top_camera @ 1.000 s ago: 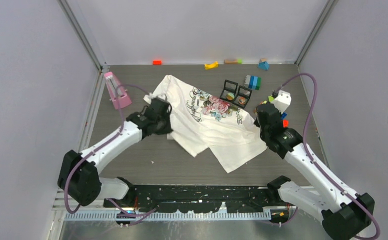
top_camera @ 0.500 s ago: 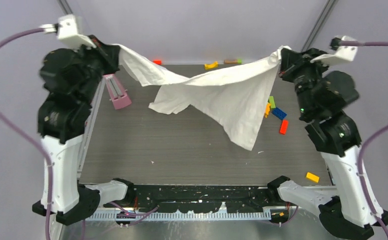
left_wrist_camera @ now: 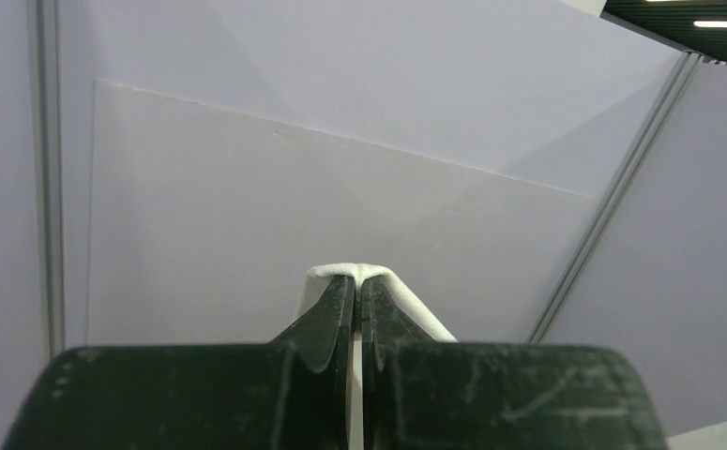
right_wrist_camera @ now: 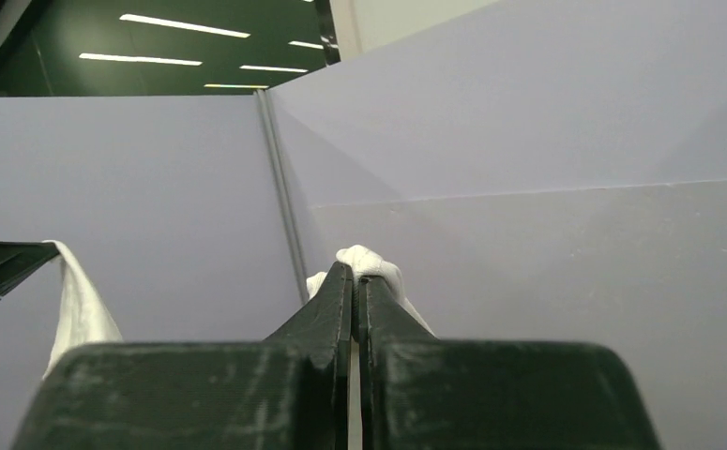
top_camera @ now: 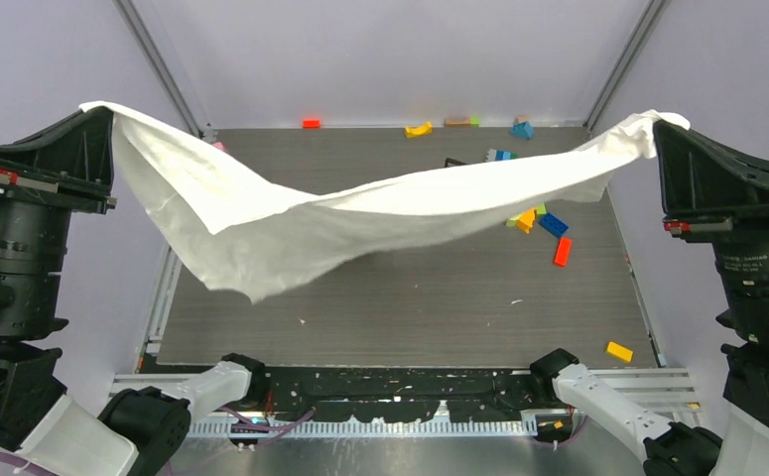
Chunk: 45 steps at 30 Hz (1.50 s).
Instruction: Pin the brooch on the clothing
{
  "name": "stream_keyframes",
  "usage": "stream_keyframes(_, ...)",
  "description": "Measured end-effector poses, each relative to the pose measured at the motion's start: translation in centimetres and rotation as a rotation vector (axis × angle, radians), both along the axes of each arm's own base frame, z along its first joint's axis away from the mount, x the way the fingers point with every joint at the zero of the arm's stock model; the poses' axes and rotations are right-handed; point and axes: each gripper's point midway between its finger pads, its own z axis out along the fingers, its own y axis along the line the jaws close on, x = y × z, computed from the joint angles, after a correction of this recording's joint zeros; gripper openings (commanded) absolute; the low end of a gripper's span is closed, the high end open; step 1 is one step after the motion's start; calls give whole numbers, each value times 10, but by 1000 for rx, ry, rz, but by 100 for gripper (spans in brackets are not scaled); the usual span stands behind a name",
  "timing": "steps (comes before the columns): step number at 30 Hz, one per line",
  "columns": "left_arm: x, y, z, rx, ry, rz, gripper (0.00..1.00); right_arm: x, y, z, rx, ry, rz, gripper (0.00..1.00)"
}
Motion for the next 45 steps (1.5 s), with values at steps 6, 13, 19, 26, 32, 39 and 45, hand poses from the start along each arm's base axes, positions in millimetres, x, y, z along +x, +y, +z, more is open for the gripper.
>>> stream_keyframes(6,12,-9,-9,36,35,-22,0,-8,0,2,-2,-27,16,1)
stream_keyframes(13,120,-43,-63,155,260,-17,0,64,6,-50,-1,152,-110,1)
stream_keyframes(19,274,-59,-190,249,632,20,0,170,29,-140,-44,414,-253,1)
stream_keyframes(26,332,-15,-250,210,797,113,0,265,67,-215,-95,613,-306,0)
stream_keyframes(32,299,30,-123,111,437,170,0,319,64,-160,100,562,-242,0)
stream_keyframes(39,190,40,-33,141,152,203,0,286,58,-75,182,396,-112,0)
stream_keyframes(45,90,3,-82,224,185,79,0,203,64,-123,82,441,30,1)
